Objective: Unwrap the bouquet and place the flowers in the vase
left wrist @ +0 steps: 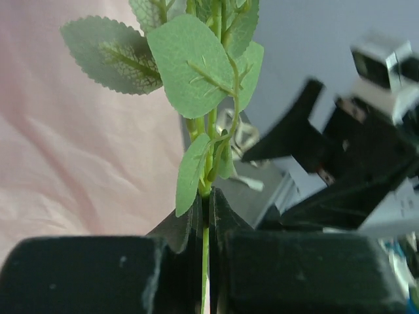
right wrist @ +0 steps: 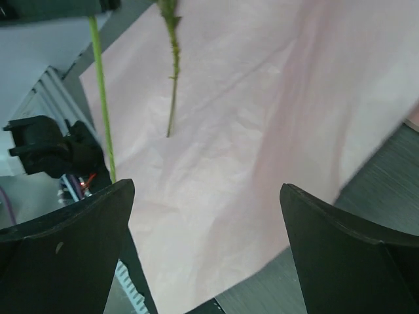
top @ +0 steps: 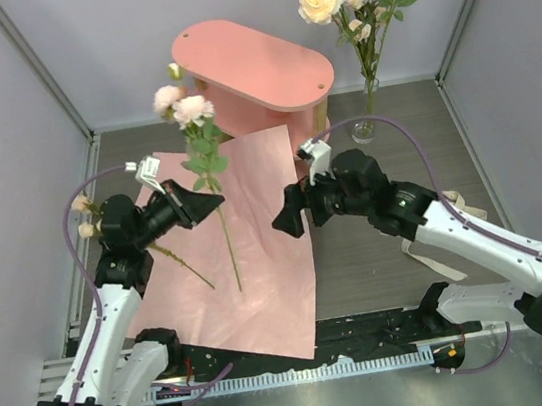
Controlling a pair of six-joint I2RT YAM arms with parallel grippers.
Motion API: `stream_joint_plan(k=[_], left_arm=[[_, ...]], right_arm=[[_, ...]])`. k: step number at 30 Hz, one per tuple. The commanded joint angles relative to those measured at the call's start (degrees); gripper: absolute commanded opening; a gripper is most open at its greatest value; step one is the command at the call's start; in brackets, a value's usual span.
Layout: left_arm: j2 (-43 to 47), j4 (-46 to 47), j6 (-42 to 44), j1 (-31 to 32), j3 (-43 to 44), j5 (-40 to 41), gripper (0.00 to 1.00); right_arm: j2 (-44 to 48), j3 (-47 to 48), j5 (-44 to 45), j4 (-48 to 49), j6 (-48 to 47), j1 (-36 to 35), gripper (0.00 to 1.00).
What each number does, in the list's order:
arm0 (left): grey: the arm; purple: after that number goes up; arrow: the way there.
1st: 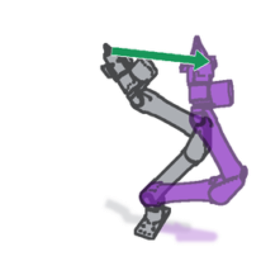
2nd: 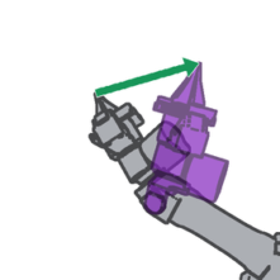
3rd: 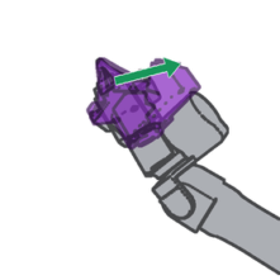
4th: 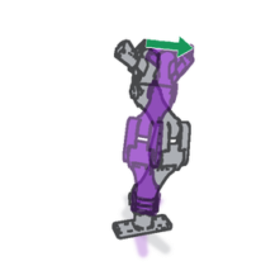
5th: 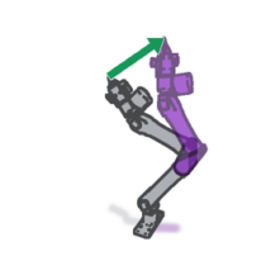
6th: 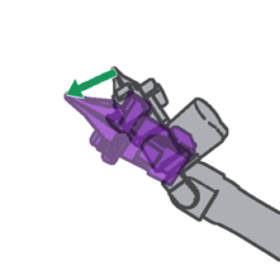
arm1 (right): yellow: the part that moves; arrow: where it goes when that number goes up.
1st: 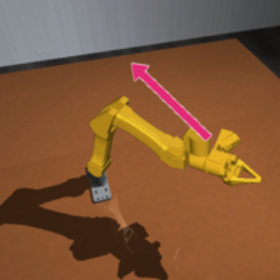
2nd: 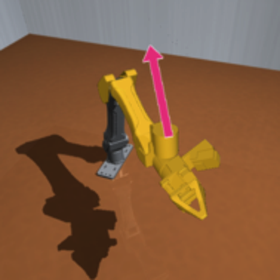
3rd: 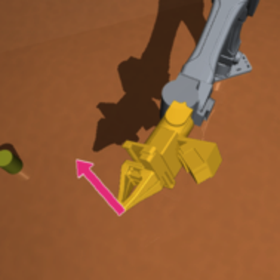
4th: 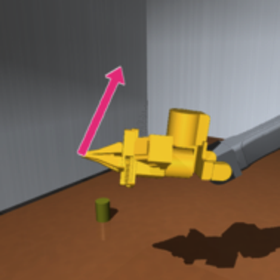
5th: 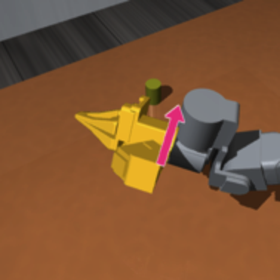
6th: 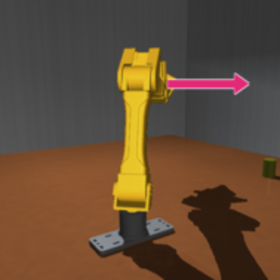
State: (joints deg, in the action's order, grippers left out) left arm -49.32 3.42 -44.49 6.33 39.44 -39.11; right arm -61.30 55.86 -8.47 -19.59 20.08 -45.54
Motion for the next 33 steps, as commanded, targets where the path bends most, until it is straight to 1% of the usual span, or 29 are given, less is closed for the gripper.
stream_joint_plan(k=[1,2,3,4,6,7,9,10,11,13,21,22,24,25,26,30,31,32,33], left_arm=[[2.0,1.9,8.4,7.7,2.4,-8.7,0.0],[2.0,0.7,9.2,9.6,2.3,-8.6,0.0],[2.1,0.3,9.8,10.3,1.8,-8.7,0.0],[2.1,-0.1,10.6,10.5,1.5,-8.9,0.0],[2.4,-1.9,11.7,10.6,1.8,-9.1,0.0],[2.6,-2.5,11.8,10.6,2.0,-10.1,0.0],[3.5,-2.3,11.2,10.9,1.8,-10.3,0.0],[3.7,-2.1,11.1,11.1,1.7,-10.5,0.0],[4.0,-2.0,10.8,11.2,1.6,-10.8,0.0],[4.1,-1.9,10.0,11.4,1.5,-11.5,0.0],[5.6,0.1,8.5,13.8,0.9,-13.4,0.0],[5.6,0.1,8.5,14.2,0.8,-13.5,0.0],[5.6,0.1,8.4,14.6,0.7,-13.6,0.0],[5.8,0.1,8.3,14.6,0.7,-13.5,0.0],[6.1,0.1,8.3,14.7,0.6,-13.4,0.0],[6.3,-1.7,8.4,14.7,0.9,-12.7,0.0],[6.2,-2.5,8.7,14.7,1.4,-12.0,0.0],[6.2,-3.2,10.2,14.7,1.9,-11.4,0.11],[6.1,-6.7,11.0,14.7,2.4,-10.6,0.24]], right_arm=[[-7.2,10.2,-12.4,3.6,-2.9,-2.8,1.0],[-9.6,11.7,-12.4,3.9,-2.8,-3.8,1.0],[-10.3,14.0,-11.0,5.1,-2.7,-5.0,1.0],[-10.8,14.8,-9.7,6.0,-2.4,-6.7,1.0],[-11.6,15.9,-7.5,9.5,0.7,-7.1,0.98],[-11.7,16.1,-4.7,10.8,2.1,-7.0,0.93],[-11.8,15.5,-2.7,14.7,6.1,-7.0,0.86],[-11.9,15.3,-1.9,16.1,7.1,-7.1,0.77],[-11.9,15.0,-1.7,17.2,8.1,-7.1,0.74],[-11.8,14.0,-0.9,20.9,10.2,-7.2,0.69],[-11.6,13.2,3.4,24.1,12.3,-7.1,0.52],[-11.9,13.1,3.2,24.3,12.5,-7.1,0.46],[-12.4,13.5,2.8,24.3,12.6,-7.1,0.39],[-12.7,13.4,2.7,24.3,13.0,-7.1,0.3],[-12.7,13.3,2.5,24.2,13.1,-7.1,0.25],[-11.4,10.4,2.6,24.3,13.7,-7.0,0.01],[-11.0,9.9,3.1,24.0,13.5,-7.1,0.01],[-9.6,9.2,4.2,22.2,12.7,-7.1,0.01],[-8.8,8.8,7.0,21.2,12.4,-7.0,0.01]])
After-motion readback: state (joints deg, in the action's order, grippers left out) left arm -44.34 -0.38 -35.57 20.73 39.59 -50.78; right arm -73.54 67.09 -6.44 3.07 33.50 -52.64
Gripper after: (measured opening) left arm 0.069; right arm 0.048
